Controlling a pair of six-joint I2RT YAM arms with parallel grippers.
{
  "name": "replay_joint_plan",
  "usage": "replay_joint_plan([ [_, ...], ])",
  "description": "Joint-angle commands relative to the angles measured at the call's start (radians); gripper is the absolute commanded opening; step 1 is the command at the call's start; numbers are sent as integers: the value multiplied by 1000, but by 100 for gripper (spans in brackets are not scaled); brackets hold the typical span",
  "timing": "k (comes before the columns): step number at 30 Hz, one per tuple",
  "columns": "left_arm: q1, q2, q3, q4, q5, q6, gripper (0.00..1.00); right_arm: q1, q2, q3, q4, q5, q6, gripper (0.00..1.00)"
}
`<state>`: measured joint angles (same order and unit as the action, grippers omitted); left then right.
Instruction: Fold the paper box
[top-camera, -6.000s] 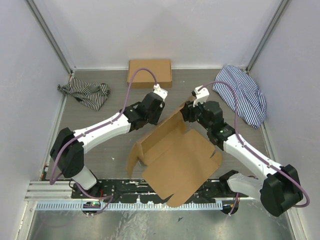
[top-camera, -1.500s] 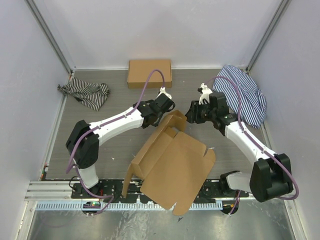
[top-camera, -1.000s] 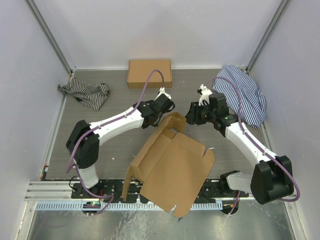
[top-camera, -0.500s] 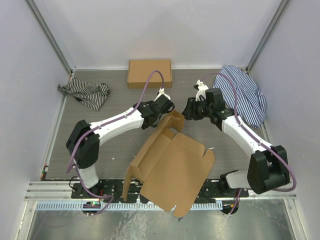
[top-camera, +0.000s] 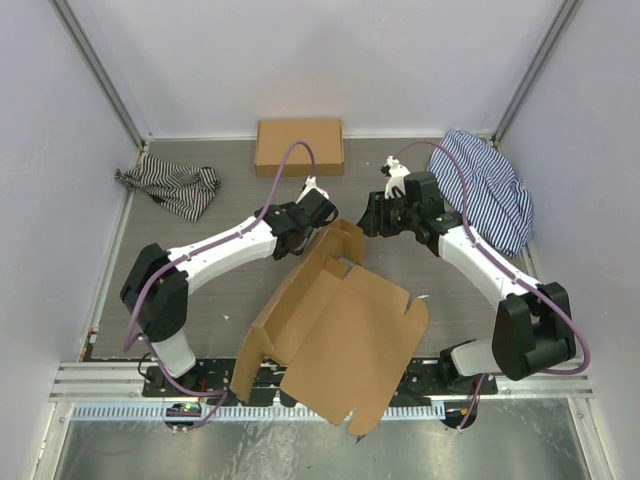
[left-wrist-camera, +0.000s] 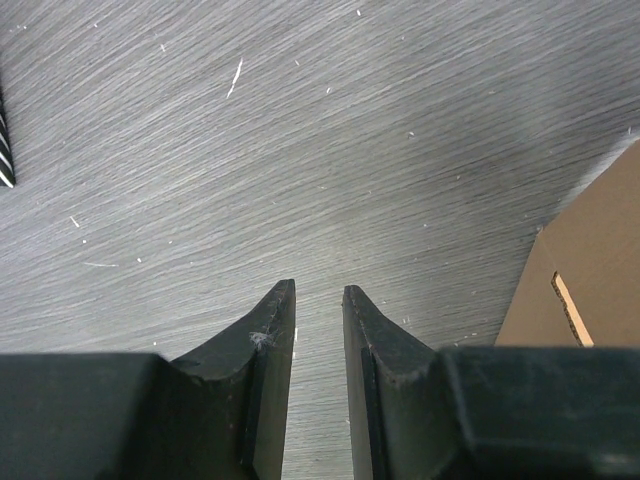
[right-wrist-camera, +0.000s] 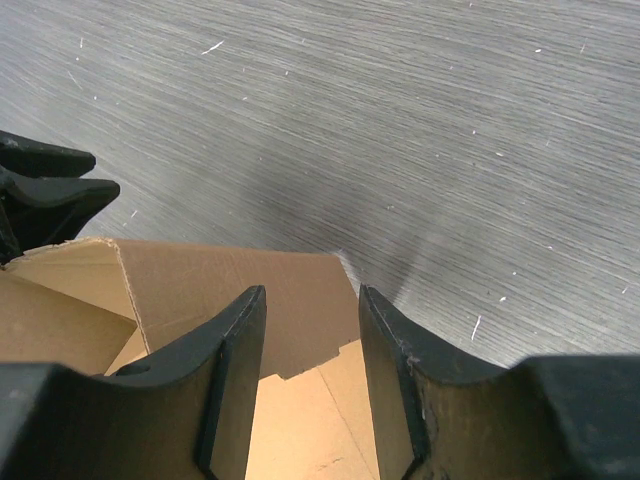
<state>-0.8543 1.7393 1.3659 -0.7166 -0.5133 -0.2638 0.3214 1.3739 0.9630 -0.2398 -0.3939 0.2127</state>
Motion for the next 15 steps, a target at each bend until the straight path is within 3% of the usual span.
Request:
replay_joint_plan([
  [1,6,-38,-15,13,-12,-7,33,11,-41,48,26,-12,7,48],
  [15,24,-59,-54,28,-10,-11,33,21,19,86,40,-2,14,48],
])
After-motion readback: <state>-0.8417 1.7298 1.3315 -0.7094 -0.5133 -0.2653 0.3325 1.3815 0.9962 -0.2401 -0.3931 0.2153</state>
